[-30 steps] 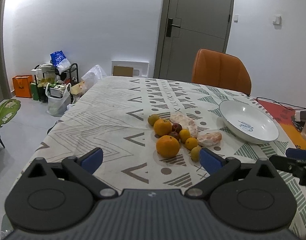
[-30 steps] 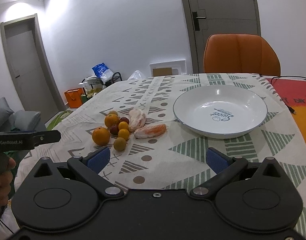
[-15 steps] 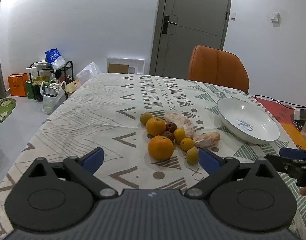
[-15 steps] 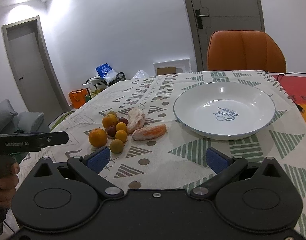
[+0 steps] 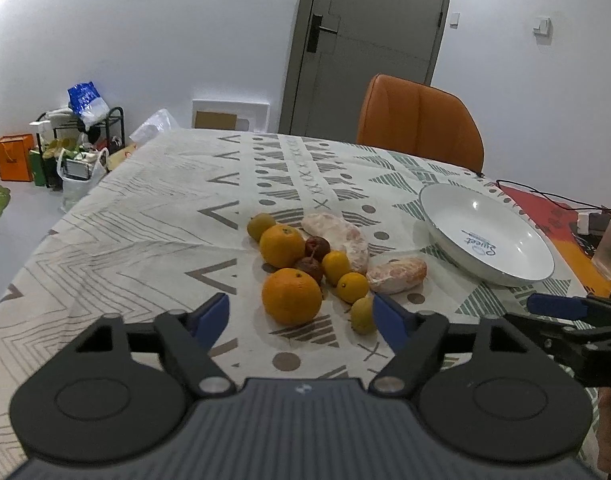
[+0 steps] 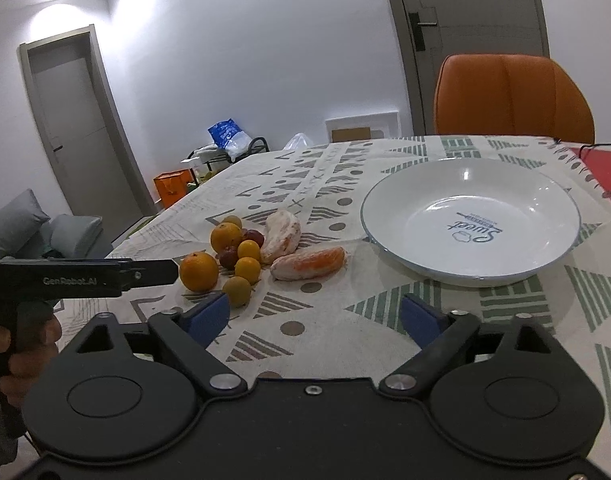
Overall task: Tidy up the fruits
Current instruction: 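Move the left gripper onto the large orange and close on it, then grasp a small yellow citrus fruit with the right gripper while the left gripper lifts the orange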
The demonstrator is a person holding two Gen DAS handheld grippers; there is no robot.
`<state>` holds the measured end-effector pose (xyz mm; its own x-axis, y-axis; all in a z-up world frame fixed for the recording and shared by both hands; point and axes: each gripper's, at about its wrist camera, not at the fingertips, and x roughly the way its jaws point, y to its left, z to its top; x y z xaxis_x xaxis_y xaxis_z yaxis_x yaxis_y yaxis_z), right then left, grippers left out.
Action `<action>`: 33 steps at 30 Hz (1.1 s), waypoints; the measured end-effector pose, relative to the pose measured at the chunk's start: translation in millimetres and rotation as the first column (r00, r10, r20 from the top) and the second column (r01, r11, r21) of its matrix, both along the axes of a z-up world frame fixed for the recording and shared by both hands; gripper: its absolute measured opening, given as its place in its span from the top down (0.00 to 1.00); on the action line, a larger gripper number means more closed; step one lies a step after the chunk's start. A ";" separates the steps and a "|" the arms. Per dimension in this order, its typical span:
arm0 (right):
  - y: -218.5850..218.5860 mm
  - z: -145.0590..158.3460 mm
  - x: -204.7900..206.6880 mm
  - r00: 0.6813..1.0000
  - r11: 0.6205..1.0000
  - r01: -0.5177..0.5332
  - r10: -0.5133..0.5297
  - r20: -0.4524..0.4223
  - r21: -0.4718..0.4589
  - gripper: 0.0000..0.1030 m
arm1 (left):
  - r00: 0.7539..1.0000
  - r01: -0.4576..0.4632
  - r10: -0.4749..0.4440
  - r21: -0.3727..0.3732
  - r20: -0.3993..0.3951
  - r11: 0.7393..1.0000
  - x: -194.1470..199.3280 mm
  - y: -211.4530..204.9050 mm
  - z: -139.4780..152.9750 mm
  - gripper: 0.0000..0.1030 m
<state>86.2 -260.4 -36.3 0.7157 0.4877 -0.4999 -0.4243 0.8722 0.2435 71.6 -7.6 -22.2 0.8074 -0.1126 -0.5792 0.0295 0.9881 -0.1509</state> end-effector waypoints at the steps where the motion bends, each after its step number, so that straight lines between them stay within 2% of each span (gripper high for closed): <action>1: 0.3 -0.7 1.7 1.000 1.000 -0.004 0.004 -0.004 0.002 0.16 | 1.000 0.004 -0.004 -0.005 -0.006 1.000 1.9 -0.3 -1.1 0.34; 14: 13.1 -7.2 20.0 0.999 1.000 -0.024 0.024 -0.029 -0.007 0.19 | 0.999 -0.004 0.004 -0.021 -0.040 1.000 26.2 3.4 -16.6 0.36; 17: 16.3 -8.2 24.5 0.999 1.000 -0.026 0.026 -0.038 -0.007 0.21 | 0.999 -0.001 0.000 -0.024 -0.045 1.000 33.8 3.3 -21.2 0.40; 18: 17.4 -8.9 25.9 0.999 1.000 -0.026 0.026 -0.042 -0.006 0.21 | 0.999 0.000 -0.001 -0.026 -0.048 1.000 36.2 3.7 -22.9 0.44; 20: 19.8 -10.7 28.4 0.998 1.000 -0.027 0.026 -0.049 -0.006 0.21 | 0.998 -0.003 0.001 -0.034 -0.059 0.999 39.8 5.6 -25.9 0.58; 21: 21.3 -11.4 29.2 0.998 1.000 -0.028 0.028 -0.053 -0.006 0.22 | 0.998 0.000 -0.003 -0.046 -0.065 0.999 41.0 7.6 -27.5 0.60; 33: 49.0 -16.8 37.0 0.993 0.996 -0.095 0.094 -0.070 -0.005 0.24 | 0.997 -0.056 0.052 -0.066 -0.061 0.996 26.7 36.2 -23.3 0.61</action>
